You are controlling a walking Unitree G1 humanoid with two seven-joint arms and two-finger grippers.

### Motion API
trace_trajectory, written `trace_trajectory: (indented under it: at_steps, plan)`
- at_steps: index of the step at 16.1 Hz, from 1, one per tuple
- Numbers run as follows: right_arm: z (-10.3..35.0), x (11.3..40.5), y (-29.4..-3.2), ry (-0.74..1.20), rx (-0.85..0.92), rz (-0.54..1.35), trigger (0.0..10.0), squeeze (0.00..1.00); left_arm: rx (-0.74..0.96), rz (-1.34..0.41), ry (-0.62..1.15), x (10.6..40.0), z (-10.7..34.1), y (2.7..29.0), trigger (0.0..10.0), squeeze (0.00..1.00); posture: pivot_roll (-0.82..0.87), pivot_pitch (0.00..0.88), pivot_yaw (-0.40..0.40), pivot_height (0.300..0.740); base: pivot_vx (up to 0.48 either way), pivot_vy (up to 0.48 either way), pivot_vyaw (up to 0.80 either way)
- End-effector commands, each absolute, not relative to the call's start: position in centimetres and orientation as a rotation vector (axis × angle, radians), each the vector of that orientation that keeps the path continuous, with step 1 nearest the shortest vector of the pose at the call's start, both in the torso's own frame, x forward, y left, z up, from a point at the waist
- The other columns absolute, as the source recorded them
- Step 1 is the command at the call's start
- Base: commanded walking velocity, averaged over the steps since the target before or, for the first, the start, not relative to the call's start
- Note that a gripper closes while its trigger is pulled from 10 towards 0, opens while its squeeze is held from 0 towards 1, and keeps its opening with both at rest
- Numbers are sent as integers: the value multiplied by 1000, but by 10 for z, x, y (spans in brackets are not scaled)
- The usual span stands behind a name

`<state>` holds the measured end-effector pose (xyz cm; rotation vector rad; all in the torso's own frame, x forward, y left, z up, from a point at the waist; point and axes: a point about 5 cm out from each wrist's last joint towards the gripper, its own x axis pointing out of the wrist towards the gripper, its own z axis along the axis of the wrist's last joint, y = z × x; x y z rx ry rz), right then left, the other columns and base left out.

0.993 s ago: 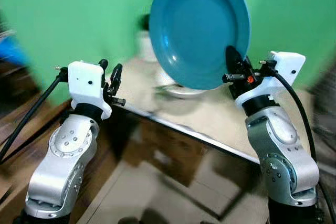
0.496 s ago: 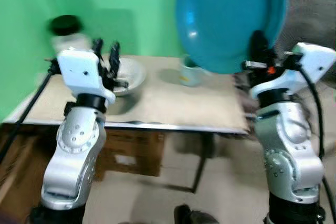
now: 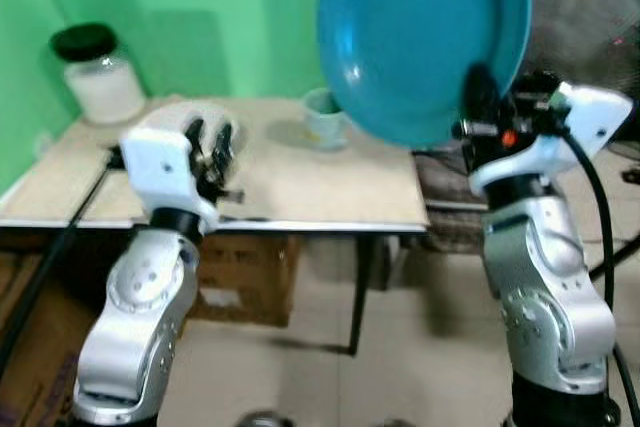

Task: Setting the table

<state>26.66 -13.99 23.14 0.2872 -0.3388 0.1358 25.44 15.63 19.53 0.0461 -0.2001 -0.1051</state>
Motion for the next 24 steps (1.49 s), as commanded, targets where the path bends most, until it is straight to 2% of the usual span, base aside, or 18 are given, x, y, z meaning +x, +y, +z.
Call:
trace_trajectory:
  at_steps: [1, 6, 9, 11, 17, 24]
  plan:
    - [231, 265, -150, -339, 295, 102, 10000, 0, 87, -144, -177, 253, 191, 152, 10000, 0, 64, 0, 6, 740, 0, 0, -800]
    - [203, 258, -167, -223, 193, 7, 10000, 0, 118, -169, -154, 251, 185, 147, 10000, 0, 53, 0, 12, 740, 0, 0, -800]
    - [179, 259, -172, -91, 52, -66, 10000, 0, 126, -124, -113, 246, 173, 155, 10000, 0, 45, 0, 10, 740, 0, 0, -800]
    - [176, 262, -172, -70, 50, -92, 10000, 0, 137, -89, -86, 244, 166, 161, 10000, 0, 44, 0, 5, 740, 0, 0, -800]
    - [167, 270, -162, -14, 11, -18, 10000, 0, 86, -60, -51, 239, 160, 163, 10000, 0, 62, 0, -29, 740, 0, 0, -800]
    - [168, 273, -154, -4, 16, 29, 10000, 0, 97, -65, -66, 244, 161, 164, 10000, 0, 61, 0, -21, 740, 0, 0, -800]
